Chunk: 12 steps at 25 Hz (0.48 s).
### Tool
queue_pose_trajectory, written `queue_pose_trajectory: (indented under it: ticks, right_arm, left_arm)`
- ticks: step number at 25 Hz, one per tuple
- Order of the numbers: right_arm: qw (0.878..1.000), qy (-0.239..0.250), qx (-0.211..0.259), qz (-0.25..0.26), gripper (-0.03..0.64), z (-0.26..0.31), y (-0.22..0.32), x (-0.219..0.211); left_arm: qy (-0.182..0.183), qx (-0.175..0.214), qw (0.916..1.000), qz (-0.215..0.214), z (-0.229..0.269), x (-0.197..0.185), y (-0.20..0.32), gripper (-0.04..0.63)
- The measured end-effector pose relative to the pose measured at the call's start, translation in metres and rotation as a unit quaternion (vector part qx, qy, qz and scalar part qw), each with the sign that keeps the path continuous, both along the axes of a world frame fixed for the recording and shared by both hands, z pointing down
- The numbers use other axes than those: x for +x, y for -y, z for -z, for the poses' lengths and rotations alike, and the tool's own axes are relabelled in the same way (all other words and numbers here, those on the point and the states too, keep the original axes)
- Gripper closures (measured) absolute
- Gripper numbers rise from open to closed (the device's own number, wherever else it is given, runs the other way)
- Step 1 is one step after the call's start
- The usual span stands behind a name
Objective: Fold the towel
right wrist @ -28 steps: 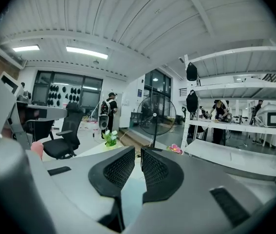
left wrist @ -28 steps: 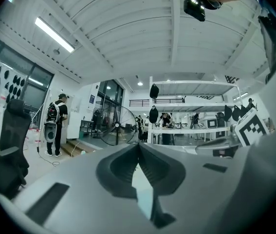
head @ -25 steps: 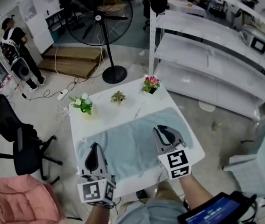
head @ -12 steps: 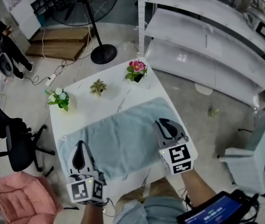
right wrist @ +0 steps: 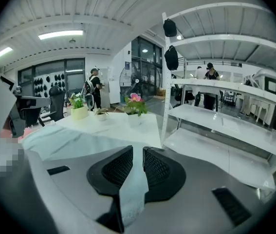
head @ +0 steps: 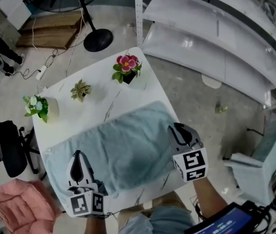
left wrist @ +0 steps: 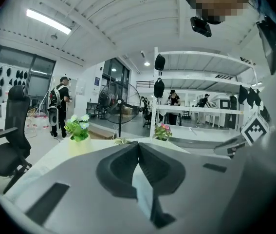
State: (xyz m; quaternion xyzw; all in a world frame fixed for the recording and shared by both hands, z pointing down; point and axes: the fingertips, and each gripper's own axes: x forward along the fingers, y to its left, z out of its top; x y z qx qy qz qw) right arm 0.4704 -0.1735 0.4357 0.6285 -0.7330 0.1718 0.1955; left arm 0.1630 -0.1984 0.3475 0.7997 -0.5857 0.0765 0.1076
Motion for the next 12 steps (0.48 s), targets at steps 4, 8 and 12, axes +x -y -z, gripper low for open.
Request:
queue_pose_trajectory:
  ticks: [4, 8, 12]
  right_arm:
    - [0.999, 0.008, -0.039, -0.009, 0.523, -0.036, -0.005, 0.024]
    - [0.997, 0.018, -0.070, -0.010, 0.506, -0.064, -0.009, 0.034]
    - [0.995, 0.034, -0.096, -0.002, 0.487, -0.082, -0.009, 0.034]
  left_arm:
    - [0.002, -0.018, 0.9998, 0.000, -0.023, 0.015, 0.004, 0.588]
    - [0.005, -0.035, 0.9994, -0.001, -0.044, 0.026, 0.008, 0.588]
    - [0.010, -0.047, 0.9989, -0.001, -0.055, 0.034, 0.011, 0.588]
